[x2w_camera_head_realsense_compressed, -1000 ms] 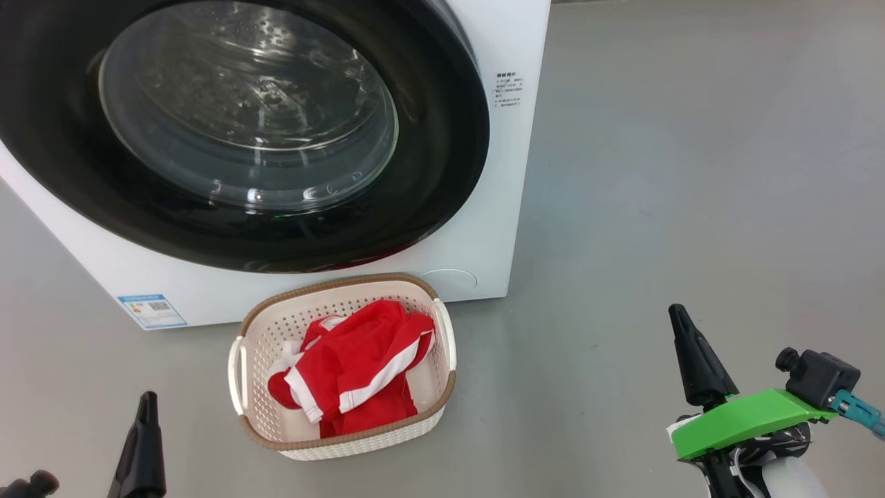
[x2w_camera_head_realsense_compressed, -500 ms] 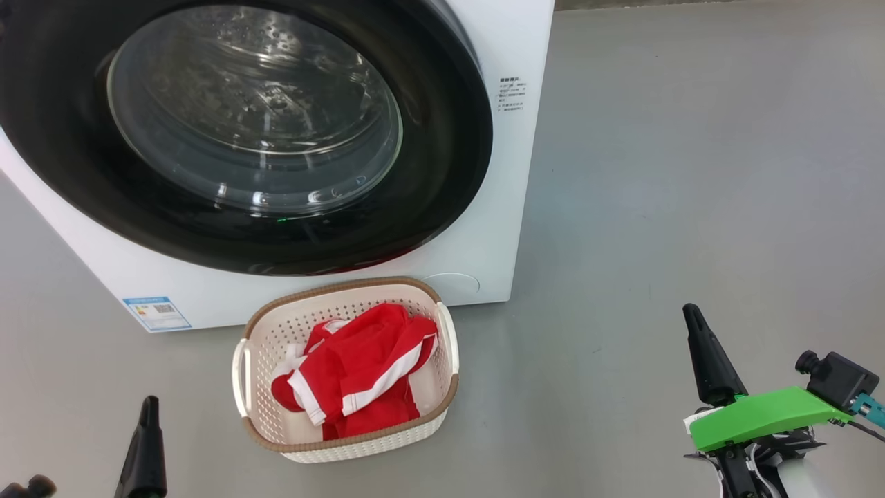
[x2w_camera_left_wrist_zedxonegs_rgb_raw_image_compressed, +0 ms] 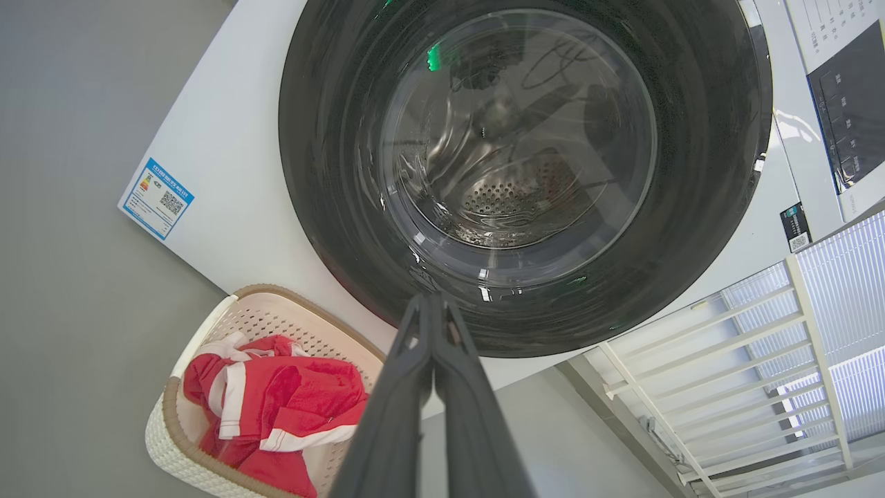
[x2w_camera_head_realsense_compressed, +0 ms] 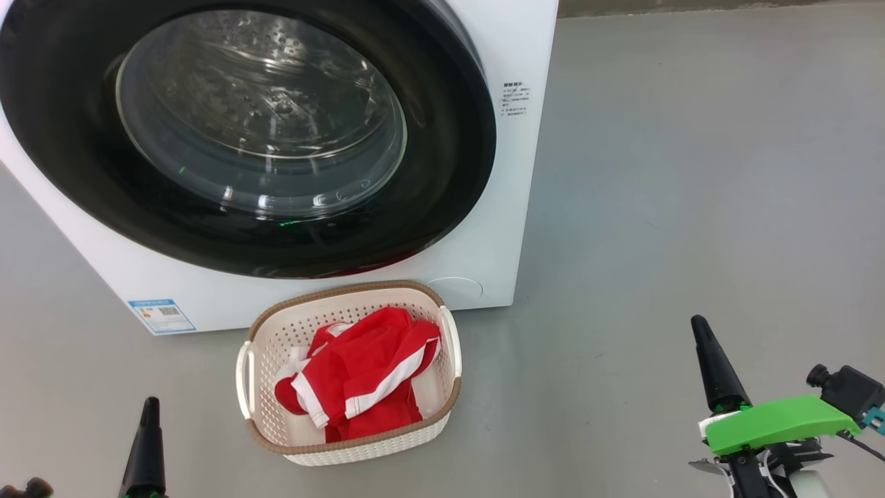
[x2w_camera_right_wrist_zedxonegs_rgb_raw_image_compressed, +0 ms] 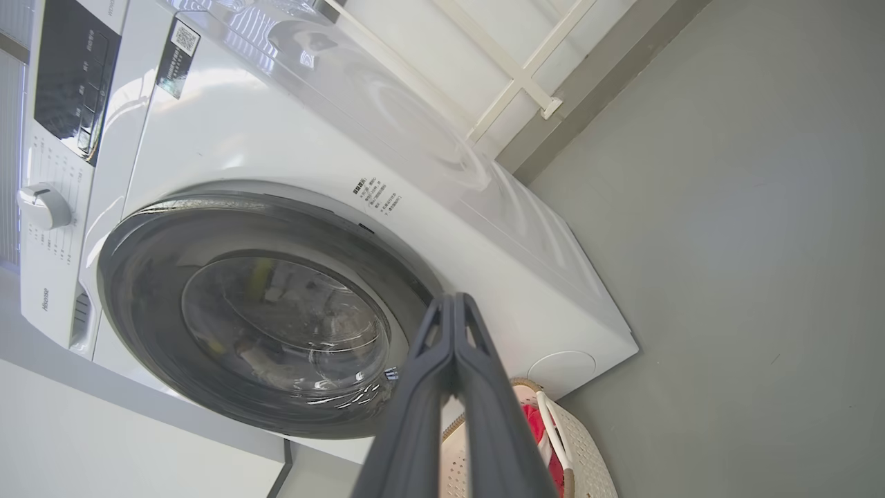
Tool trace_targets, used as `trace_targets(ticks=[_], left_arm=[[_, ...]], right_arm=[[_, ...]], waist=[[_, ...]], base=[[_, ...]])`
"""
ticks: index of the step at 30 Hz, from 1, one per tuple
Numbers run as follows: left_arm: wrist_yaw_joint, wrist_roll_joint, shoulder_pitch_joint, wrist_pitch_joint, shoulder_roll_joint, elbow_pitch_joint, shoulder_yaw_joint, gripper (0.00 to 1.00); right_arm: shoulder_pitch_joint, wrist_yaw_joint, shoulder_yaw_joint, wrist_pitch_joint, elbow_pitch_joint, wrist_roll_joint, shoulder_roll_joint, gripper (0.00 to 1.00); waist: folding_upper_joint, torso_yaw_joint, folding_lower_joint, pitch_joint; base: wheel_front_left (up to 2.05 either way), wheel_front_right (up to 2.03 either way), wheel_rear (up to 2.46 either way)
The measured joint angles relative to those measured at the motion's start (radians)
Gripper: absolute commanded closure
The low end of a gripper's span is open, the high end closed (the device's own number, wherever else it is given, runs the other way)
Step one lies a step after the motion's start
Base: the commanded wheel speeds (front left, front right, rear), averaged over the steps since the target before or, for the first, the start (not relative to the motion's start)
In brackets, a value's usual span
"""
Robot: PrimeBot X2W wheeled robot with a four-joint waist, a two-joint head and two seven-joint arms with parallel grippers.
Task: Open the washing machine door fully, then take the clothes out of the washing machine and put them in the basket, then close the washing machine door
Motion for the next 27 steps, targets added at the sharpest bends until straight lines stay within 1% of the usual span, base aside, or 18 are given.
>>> trace_targets(ticks=[11,27], left_arm=[[0.0,-0.101,-0.021,0.032,-0.018,0.02,0.011,1.0],[0.0,-0.248,-0.041,0.079,-0.03,0.044,0.024,1.0]], right_arm=[[0.0,-0.001,-0.021,0.036,0.0,0.124,0.003,1.0],[0.017,-0.001,-0.052,0.082,0.002,0.295,0.009,1.0]], waist=[[0.0,0.005,0.0,-0.009],[0.0,0.012,0.0,-0.021]], base=[[0.0,0.0,0.0],[0.0,0.0,0.0]])
